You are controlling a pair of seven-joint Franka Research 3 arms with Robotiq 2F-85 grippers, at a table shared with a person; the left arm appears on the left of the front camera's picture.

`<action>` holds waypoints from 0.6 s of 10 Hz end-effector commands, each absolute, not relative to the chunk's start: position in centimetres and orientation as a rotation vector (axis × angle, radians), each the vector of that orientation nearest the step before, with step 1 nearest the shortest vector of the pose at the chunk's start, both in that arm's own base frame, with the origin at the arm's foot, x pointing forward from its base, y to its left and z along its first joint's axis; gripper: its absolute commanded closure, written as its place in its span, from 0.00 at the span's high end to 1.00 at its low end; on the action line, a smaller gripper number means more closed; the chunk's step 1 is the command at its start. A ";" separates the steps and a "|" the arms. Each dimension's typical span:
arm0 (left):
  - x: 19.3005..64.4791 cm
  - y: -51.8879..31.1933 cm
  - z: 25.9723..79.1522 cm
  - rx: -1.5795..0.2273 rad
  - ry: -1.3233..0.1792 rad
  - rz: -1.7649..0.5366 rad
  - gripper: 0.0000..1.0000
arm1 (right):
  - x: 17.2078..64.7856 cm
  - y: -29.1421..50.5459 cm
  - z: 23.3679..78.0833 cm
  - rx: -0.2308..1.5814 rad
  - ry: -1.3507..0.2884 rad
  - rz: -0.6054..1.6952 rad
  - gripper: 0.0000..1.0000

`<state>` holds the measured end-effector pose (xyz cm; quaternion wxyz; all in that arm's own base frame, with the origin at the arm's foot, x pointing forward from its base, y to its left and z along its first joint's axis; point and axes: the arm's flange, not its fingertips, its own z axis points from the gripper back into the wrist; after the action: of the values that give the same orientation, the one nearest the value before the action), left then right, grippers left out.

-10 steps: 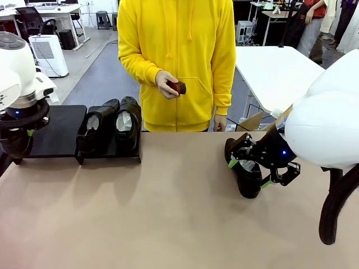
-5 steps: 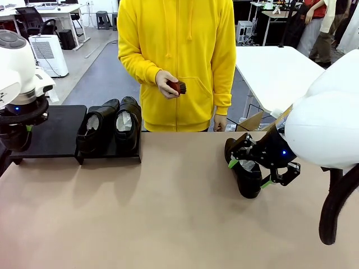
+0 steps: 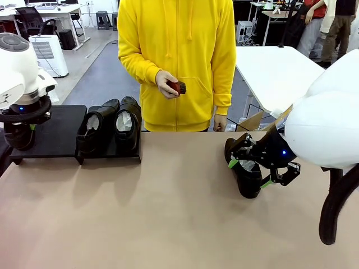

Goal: Organize the shoes by placing them on the stand.
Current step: Place the Shoe from the middle of the table onto the Shoes Stand.

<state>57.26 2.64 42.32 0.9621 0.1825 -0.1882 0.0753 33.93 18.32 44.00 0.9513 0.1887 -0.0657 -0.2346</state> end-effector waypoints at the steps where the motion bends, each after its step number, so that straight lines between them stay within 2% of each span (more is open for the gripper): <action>1: 57.7 2.6 42.2 0.385 -0.411 0.173 0.00 | 34.3 18.1 44.1 0.383 -0.133 -0.455 1.00; 2: 57.8 2.7 42.1 0.380 -0.410 0.175 0.00 | 34.3 18.1 44.1 0.383 -0.133 -0.455 1.00; 3: 57.8 2.6 42.0 0.373 -0.407 0.178 0.06 | 34.3 18.1 44.1 0.383 -0.133 -0.455 1.00; 4: 57.9 2.6 42.0 0.372 -0.416 0.178 0.22 | 34.3 18.1 44.1 0.383 -0.133 -0.455 1.00; 6: 57.9 2.5 41.9 0.370 -0.415 0.181 0.62 | 34.3 18.1 44.1 0.383 -0.133 -0.455 1.00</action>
<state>57.60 2.49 41.90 0.9620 0.1781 -0.1921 0.0776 33.93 18.32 44.00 0.9514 0.1887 -0.0657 -0.2345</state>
